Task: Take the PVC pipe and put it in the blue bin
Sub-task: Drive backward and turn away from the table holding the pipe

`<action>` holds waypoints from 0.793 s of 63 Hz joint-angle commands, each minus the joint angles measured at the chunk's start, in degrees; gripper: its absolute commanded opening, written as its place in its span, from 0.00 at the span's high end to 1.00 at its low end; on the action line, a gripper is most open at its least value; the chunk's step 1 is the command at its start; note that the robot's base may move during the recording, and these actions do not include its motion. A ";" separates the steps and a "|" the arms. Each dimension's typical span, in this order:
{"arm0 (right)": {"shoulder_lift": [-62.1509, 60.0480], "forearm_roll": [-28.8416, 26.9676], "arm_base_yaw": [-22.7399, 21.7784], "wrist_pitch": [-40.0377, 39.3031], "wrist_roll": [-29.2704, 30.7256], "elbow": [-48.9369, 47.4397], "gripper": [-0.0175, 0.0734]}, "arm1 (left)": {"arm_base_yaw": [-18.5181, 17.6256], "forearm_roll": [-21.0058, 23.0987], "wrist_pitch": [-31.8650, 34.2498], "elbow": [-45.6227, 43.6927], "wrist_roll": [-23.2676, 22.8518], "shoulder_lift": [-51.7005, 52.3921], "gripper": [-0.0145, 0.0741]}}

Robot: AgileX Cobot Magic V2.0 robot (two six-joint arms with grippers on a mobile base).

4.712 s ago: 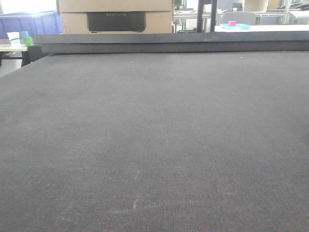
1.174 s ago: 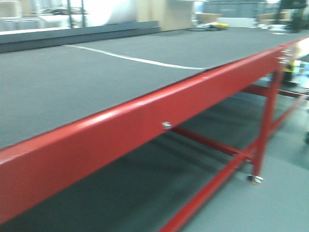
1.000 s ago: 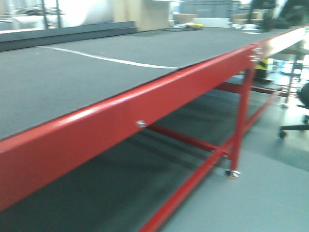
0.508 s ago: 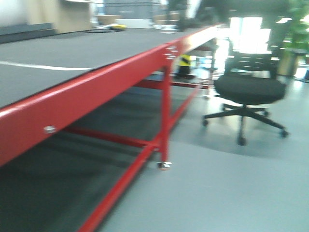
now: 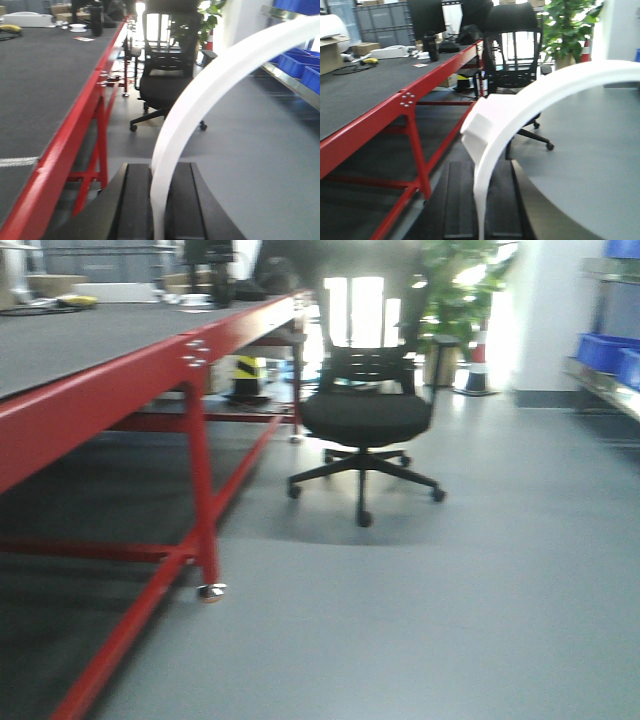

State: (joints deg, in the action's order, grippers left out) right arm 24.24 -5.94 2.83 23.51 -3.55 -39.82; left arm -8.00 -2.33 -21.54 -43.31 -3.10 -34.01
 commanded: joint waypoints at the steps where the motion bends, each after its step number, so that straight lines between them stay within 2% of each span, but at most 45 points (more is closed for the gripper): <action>1: -0.22 0.22 0.05 -1.22 0.20 0.08 0.99 | -0.22 0.03 1.70 -0.08 0.05 0.38 0.96; 50: -0.22 0.22 0.05 -1.22 0.20 0.08 0.99 | -0.22 0.03 1.70 -0.08 0.05 0.38 0.96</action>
State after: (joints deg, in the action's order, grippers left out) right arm 24.24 -5.94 2.83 23.51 -3.55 -39.82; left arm -8.00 -2.33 -21.54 -43.31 -3.10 -34.01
